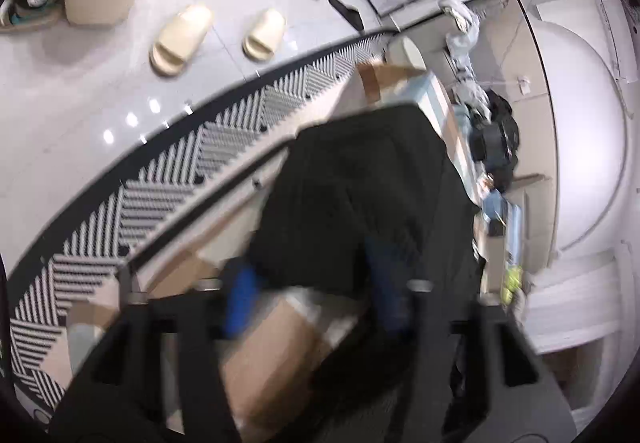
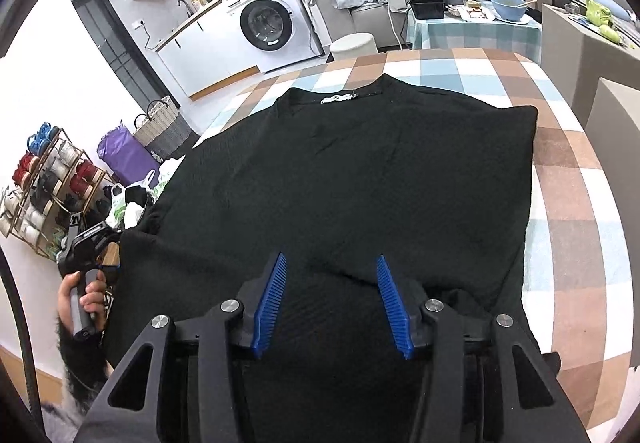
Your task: Fold small clothes
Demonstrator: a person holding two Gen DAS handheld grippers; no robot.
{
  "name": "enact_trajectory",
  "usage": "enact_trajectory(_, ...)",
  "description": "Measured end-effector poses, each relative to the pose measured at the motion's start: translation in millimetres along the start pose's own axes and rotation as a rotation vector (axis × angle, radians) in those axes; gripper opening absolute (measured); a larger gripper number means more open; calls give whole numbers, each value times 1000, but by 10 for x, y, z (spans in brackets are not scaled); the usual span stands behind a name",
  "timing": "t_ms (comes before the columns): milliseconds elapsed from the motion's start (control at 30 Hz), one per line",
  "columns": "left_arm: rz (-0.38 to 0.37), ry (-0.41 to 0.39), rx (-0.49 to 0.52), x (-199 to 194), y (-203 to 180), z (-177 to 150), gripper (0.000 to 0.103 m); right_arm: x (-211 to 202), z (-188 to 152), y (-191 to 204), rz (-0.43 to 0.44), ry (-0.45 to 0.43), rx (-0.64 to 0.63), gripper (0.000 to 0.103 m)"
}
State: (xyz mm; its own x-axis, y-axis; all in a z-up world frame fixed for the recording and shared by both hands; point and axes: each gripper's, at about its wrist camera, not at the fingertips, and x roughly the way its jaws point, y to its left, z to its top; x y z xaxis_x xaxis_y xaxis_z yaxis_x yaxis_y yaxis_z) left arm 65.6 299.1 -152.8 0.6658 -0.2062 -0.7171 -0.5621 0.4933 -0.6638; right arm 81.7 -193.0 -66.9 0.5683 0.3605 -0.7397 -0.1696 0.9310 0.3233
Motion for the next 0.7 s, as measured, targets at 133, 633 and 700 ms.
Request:
enact_trajectory(133,77,-117,106,-41,-346,18,13,-62,-47,-61,-7,-22,34,49)
enact_trajectory(633,-121,64,881,563,-2718,-1378,62,-261,-201,-315,-35,-59,125,49)
enact_trajectory(700,-78,26,864,571,-2570,-1471,70,-282,-213,-329,-32,-64,127,49)
